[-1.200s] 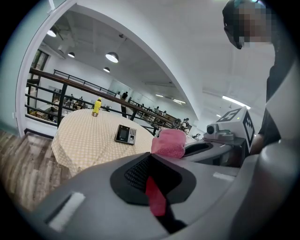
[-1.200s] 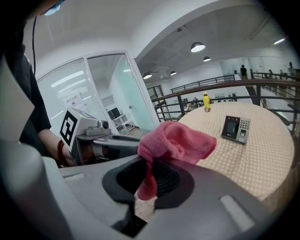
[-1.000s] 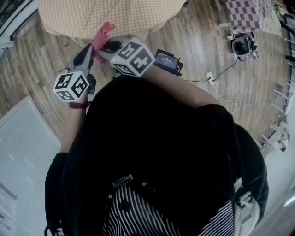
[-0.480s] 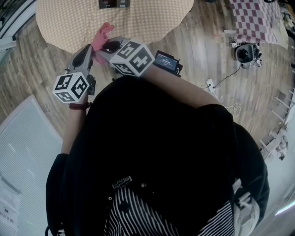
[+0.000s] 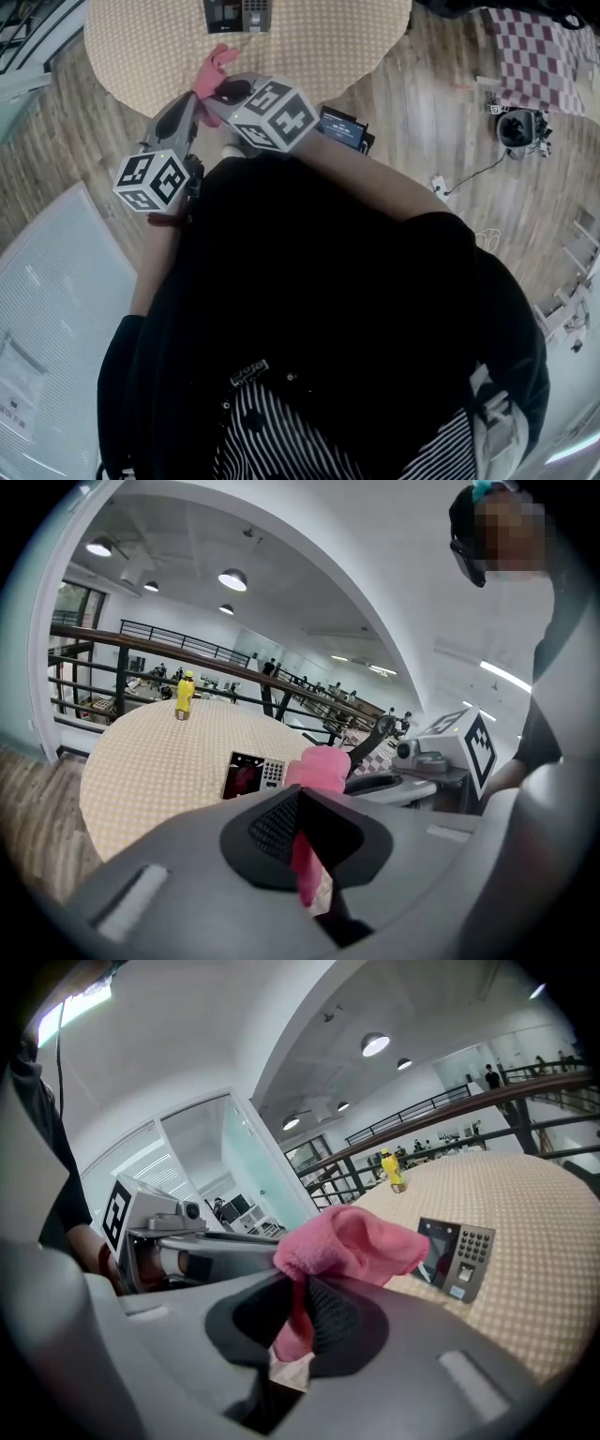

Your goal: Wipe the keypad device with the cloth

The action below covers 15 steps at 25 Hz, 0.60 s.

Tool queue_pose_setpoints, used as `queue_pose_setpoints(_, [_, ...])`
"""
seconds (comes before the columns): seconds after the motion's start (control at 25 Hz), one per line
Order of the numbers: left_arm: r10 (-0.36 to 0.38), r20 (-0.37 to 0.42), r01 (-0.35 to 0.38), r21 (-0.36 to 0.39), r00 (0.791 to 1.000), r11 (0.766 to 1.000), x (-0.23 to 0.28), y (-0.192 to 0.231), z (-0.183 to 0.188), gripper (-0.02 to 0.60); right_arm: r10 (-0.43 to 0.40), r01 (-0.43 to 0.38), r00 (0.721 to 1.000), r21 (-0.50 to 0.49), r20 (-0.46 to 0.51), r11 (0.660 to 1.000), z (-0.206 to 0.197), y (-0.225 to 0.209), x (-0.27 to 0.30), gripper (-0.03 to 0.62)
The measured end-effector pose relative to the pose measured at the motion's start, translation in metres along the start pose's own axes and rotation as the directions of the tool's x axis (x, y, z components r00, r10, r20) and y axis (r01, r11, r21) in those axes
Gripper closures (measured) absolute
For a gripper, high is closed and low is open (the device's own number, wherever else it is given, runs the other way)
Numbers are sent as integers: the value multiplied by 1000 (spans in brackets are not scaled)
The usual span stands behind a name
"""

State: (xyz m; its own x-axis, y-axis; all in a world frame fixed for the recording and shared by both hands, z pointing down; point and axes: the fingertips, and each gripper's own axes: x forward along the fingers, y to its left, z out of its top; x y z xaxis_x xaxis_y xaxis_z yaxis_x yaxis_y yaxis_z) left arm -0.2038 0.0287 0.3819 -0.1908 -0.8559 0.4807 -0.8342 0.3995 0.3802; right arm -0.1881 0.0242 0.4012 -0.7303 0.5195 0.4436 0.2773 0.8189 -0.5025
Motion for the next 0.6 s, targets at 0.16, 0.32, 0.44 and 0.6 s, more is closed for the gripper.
queue_pose_setpoints(0.16, [-26,-27,26,17,999,1000,14,2,0,578,-23,23,1000,30,9,999,-1,-12,1,549])
queue_pose_setpoints(0.32, [-89,-33,90,16,995,996,40,-15,4,578,-97,95,995,43,39,995,0,-35,-21,549])
queue_pose_setpoints(0.44, [-172,-56,174,40,984,984,57,-35,13,578,-170,165,983,65,75,984,5,-49,-43,549])
queue_pose_setpoints(0.6, [-273,-89,281,85,958,956,84,-51,29,580,-270,256,957,123,111,959,16,-72,-62,549])
